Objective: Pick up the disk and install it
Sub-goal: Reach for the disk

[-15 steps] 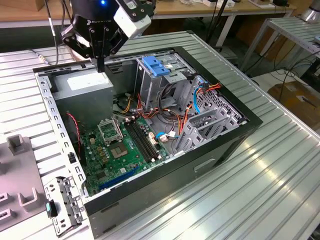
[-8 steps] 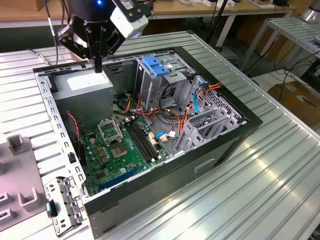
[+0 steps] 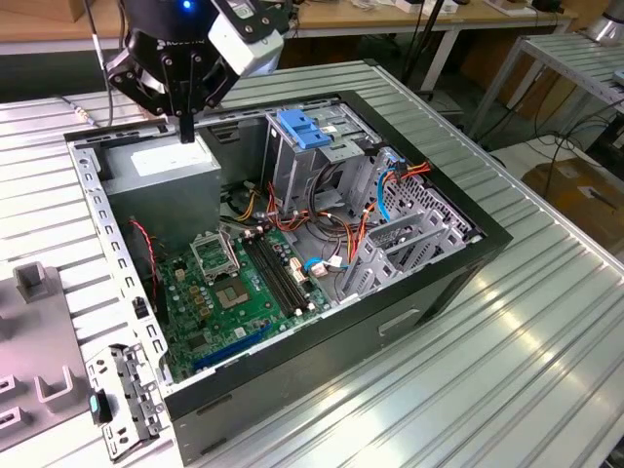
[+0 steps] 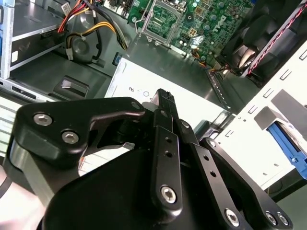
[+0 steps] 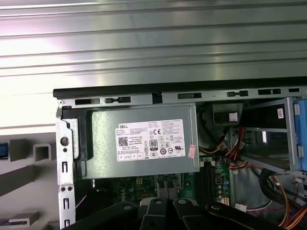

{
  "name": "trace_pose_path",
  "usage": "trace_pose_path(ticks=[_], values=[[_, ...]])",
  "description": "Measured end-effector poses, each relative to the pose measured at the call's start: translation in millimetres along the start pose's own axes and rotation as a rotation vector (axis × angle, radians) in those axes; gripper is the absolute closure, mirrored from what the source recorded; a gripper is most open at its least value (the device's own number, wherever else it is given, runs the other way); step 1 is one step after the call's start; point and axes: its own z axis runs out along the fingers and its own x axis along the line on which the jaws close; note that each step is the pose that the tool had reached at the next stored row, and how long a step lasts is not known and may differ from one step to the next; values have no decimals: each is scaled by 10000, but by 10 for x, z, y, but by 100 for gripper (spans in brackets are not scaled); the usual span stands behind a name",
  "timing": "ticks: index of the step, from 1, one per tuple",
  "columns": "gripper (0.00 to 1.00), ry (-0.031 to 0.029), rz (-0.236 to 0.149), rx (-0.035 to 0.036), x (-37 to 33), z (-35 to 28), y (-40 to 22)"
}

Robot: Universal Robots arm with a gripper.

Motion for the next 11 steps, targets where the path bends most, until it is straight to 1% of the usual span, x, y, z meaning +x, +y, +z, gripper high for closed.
trace_pose_path(ticks=[11], values=[[89,0,0,0,88,-2,-7]])
